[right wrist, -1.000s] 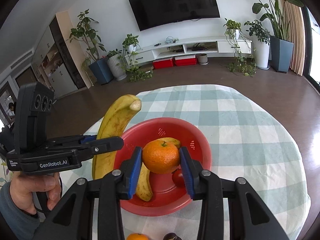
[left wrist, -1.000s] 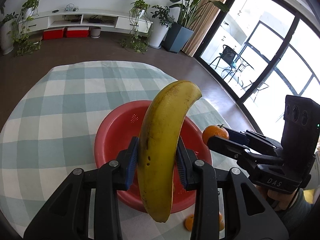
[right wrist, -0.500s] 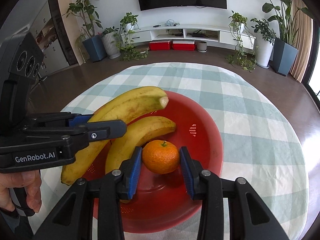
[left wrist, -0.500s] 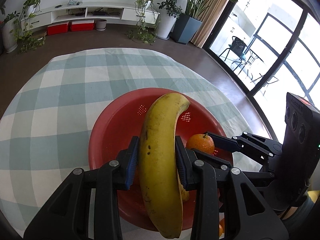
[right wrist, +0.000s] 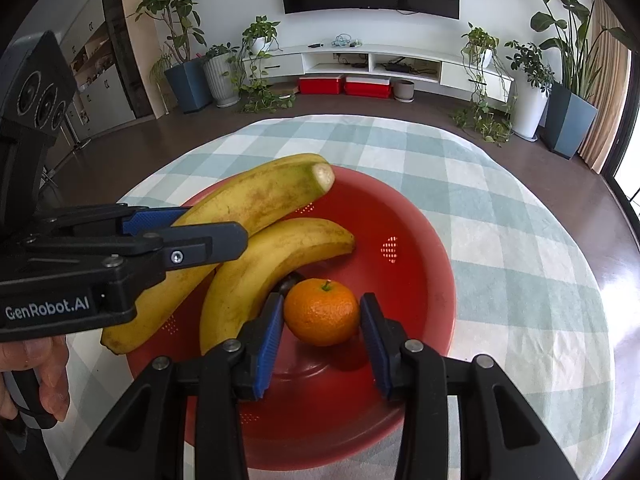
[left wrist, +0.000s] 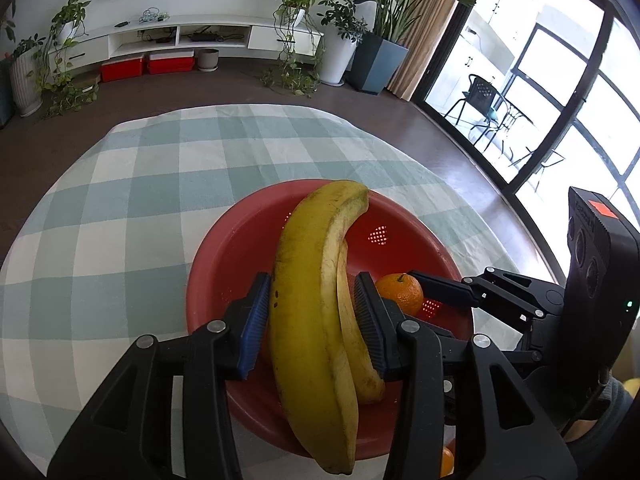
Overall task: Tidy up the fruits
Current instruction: 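Open the left tool over the bowl while the right tool releases the orange, then withdraw both tools from the bowl toward the remaining fruit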
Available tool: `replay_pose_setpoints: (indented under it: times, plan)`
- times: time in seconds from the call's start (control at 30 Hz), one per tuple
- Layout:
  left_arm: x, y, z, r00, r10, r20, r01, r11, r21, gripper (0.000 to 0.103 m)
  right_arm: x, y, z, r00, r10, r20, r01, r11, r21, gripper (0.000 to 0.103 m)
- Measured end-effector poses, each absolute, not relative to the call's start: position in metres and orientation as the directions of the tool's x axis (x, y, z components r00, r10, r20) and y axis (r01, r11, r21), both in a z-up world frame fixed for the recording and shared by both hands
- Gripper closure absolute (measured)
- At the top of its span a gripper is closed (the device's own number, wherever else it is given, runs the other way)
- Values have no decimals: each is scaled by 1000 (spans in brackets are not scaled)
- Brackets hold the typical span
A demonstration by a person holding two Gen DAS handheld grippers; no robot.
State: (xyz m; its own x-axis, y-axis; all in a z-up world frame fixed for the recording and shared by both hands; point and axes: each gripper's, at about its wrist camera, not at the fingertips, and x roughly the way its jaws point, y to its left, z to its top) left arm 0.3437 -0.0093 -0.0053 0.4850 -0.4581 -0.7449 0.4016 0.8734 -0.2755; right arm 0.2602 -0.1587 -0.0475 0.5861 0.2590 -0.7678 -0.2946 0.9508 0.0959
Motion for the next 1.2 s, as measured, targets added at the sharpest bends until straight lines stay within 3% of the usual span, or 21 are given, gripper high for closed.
replay_pose_setpoints:
  times: [0.1,0.37,0.47,0.53,0.7,0.93,1.2]
  plan:
    - [341,-6,-4,497,-447,-744,391,881,-268,51,257,-160,-46,588,260,-766,-291,951,99,57]
    - [322,2,1,516,-462,-721,398,875,-276,46,240,-172,-36,612,268,-744,-278,954,115,56]
    - [308,6,7,532,-466,-707,399,874,-276,41,224,-181,-27,636,283,-718,-275,952,132,47]
    - [297,10,13,548,-471,-691,395,874,-283,36,211,-189,-19,654,298,-696,-260,952,163,37]
    - [246,18,31,599,-485,-638,413,869,-273,7,171,-216,-7,696,344,-631,-235,939,252,21]
    - [164,24,19,580,-508,-637,435,854,-286,4,119,-253,-25,693,356,-627,-147,921,360,19]
    - [78,-5,-20,458,-544,-703,558,792,-249,4,75,-262,-52,662,401,-634,-93,883,461,19]
